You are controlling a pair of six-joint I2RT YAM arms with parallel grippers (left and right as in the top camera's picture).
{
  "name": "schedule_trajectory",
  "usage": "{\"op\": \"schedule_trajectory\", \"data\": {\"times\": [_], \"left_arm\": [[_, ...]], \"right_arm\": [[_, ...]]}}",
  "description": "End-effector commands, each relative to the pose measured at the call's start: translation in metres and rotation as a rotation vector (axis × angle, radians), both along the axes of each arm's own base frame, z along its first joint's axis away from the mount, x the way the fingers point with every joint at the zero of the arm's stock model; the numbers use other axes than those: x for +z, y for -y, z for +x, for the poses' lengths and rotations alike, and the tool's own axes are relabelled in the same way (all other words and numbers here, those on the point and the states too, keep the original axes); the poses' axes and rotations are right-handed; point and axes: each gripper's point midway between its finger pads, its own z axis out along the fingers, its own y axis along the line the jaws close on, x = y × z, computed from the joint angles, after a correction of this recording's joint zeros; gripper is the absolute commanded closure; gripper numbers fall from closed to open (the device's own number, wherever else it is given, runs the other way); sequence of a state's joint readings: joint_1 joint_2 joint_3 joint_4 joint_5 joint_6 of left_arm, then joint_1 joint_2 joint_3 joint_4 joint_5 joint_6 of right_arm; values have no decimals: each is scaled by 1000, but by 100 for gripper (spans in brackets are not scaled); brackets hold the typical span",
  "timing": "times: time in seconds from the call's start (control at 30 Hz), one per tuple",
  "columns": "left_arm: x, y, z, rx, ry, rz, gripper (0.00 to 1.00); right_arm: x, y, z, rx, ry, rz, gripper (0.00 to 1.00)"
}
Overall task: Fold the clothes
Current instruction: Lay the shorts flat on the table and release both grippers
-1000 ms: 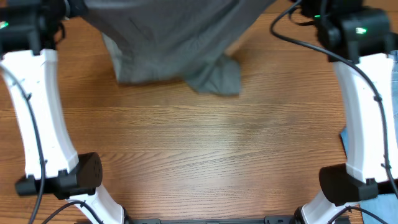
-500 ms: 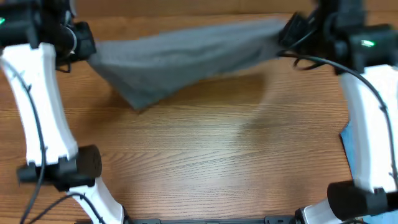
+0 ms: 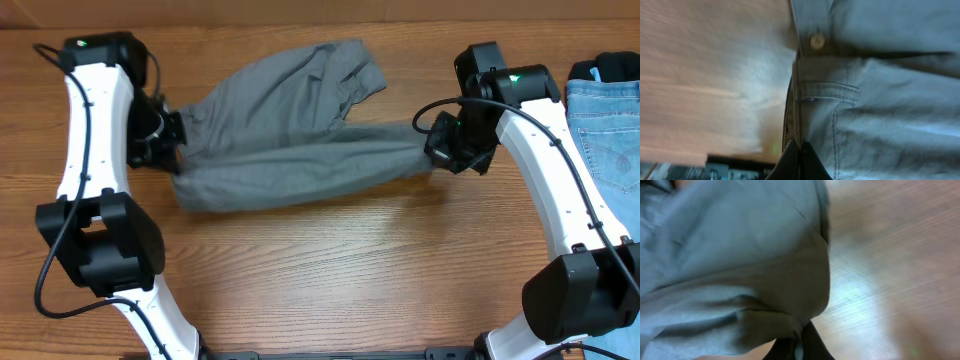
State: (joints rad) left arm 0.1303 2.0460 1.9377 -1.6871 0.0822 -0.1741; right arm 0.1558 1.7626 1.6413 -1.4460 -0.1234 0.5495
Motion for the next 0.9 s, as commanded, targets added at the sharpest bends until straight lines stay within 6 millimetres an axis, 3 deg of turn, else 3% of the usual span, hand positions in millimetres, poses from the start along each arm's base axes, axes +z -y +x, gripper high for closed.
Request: {"op": "schedule_trajectory", "data": {"times": [0.0, 0.2, 0.43, 0.47, 0.5, 0.53, 0.57, 0.6, 0.63, 0.73, 0.87], "left_arm": [[4, 24, -21, -26, -30, 21, 96], [-12, 57, -51, -90, -83, 33, 96], [-46, 60, -103, -80, -264, 52, 96], [-52, 60, -107, -80, -273, 52, 93], [-56, 60, -109, -80, -278, 52, 81], [-60, 60, -111, -80, -282, 52, 49], [-64, 60, -112, -81, -281, 52, 2], [-66, 60, -112, -81, -279, 52, 0], [-67, 60, -111, -88, -274, 49, 0], [-69, 60, -103, -93, -238, 45, 0], [-65, 60, -75, -89, -134, 40, 0]], "right_arm": [[7, 19, -9, -19, 3, -82, 96], [-10, 38, -23, -128, -63, -187, 96], [-43, 55, -59, -213, -196, -291, 96], [-46, 58, -62, -221, -198, -306, 96], [-47, 59, -61, -220, -196, -313, 95], [-48, 60, -60, -222, -189, -315, 88], [-48, 60, -57, -223, -178, -315, 73], [-48, 61, -54, -226, -165, -317, 33], [-47, 63, -47, -222, -136, -322, 0], [-40, 67, -29, -239, -68, -307, 0], [-11, 62, 20, -186, 120, -234, 0]]}}
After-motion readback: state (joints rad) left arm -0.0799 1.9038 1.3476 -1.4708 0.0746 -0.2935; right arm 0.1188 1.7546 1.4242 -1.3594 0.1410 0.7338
